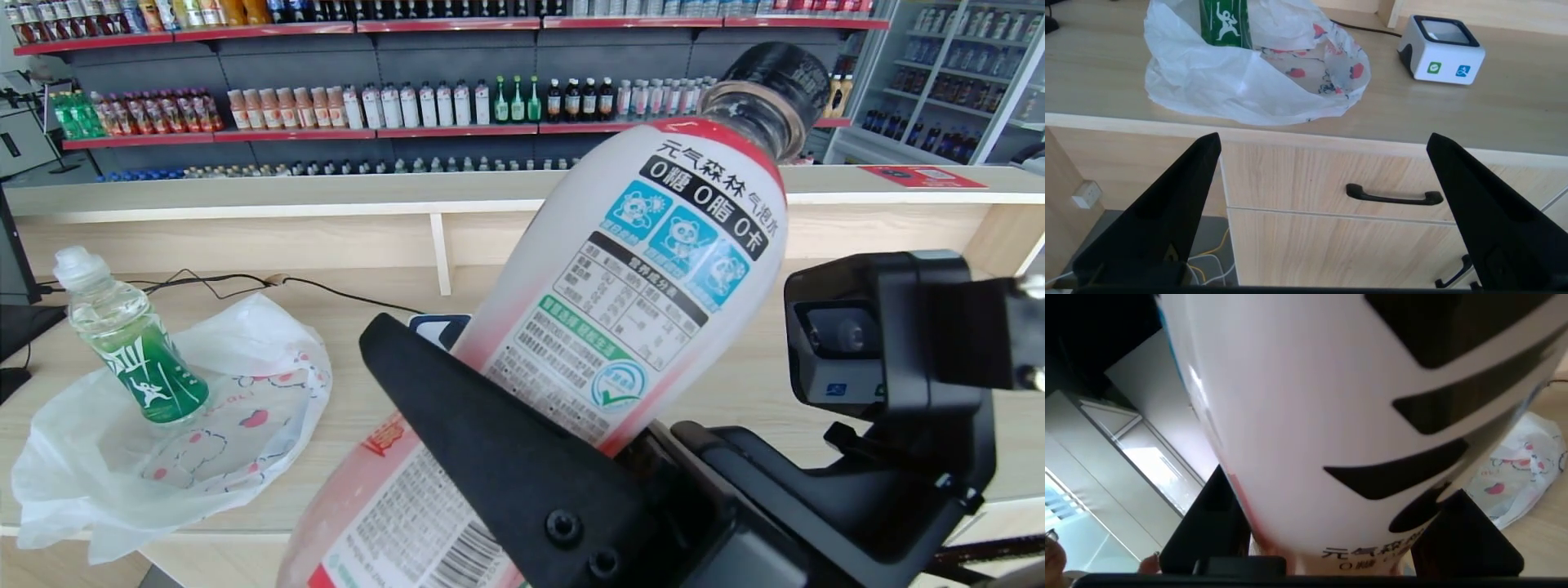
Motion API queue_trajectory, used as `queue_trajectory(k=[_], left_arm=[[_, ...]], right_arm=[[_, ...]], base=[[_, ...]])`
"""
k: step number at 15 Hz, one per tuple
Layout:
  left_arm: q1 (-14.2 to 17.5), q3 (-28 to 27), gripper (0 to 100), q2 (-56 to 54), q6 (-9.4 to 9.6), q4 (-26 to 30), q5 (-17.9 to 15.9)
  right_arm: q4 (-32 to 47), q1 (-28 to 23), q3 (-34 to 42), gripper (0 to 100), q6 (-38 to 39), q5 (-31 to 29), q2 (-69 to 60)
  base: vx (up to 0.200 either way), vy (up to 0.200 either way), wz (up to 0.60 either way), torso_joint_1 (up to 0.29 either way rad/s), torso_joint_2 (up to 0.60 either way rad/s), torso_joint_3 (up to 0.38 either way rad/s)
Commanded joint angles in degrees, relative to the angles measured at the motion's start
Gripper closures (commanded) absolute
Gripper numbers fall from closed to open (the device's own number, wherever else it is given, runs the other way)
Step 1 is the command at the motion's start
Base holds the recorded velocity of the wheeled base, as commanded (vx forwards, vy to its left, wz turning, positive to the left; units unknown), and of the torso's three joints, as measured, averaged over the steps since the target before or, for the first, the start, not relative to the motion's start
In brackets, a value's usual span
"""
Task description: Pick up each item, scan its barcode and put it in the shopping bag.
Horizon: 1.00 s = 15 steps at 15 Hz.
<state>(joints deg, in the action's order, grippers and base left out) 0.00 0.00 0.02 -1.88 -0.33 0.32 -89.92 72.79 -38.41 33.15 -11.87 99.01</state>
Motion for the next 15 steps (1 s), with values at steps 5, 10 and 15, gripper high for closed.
queue_trajectory(k=[5,10,15], left_arm=[[0.00,0.00,0,0.06,-0.06,-0.02,0.03],[0.00,0.00,0,0.06,-0.06,-0.02,0.03],[0.00,0.00,0,0.06,-0.06,-0.02,0.03]], right_arm=[[-0.08,-0.10,0.44,100,-9.33,0.01,-0.57],[-0.08,-0.28,7.21,100,-21.54,0.89,-2.07],[-0.08,-10.83,9.85,100,-32.62,-0.08,-1.45]], base=[[0.000,0.000,0.00,0.000,0.00,0.000],[0.000,0.000,0.00,0.000,0.00,0.000],[0.000,0.000,0.00,0.000,0.00,0.000]])
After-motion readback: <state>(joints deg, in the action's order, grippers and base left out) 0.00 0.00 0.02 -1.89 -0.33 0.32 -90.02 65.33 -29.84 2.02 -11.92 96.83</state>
